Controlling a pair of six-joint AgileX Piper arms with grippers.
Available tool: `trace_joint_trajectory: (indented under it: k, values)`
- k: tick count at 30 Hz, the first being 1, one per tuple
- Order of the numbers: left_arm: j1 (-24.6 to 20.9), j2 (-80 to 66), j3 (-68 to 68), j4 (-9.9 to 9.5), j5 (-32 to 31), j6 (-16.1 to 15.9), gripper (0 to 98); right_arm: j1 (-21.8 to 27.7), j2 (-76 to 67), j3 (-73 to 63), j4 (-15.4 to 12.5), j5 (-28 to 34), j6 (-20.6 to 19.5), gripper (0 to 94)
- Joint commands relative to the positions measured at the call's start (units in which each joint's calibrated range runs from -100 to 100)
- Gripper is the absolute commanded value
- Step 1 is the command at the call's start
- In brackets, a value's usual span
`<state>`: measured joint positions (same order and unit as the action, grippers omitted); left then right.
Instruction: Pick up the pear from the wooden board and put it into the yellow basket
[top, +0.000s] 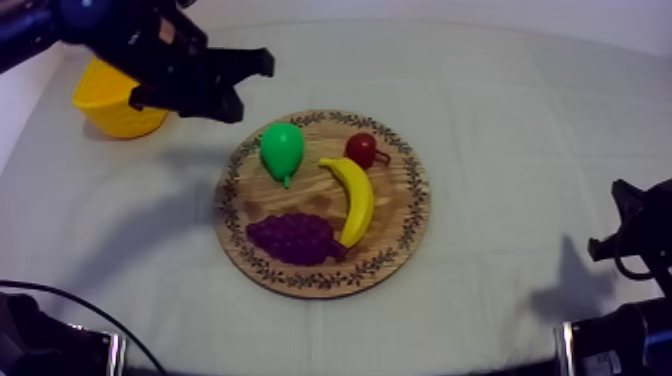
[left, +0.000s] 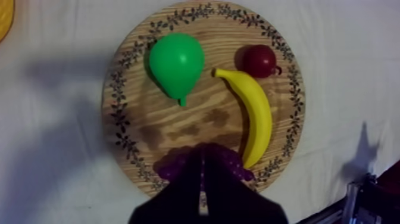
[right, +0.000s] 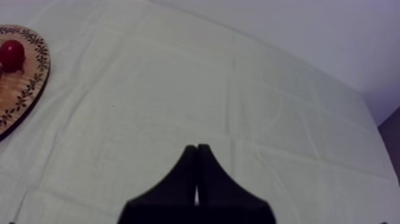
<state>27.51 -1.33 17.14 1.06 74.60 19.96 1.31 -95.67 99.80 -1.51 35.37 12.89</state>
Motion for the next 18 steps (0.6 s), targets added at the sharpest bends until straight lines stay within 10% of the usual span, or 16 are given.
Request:
trace_joint_trajectory:
  k: [1, 18]
  values:
    - [-0.2, 3.4, -2.5, 0.02, 0.6, -0.2, 0.1, 0.0, 0.0, 0.0, 0.0, 0.0, 0.0, 0.4]
    - [-1.3, 9.8, -11.2, 0.4, 7.8, -0.4, 16.5, 0.0, 0.0, 0.0, 0.0, 0.0, 0.0, 0.4]
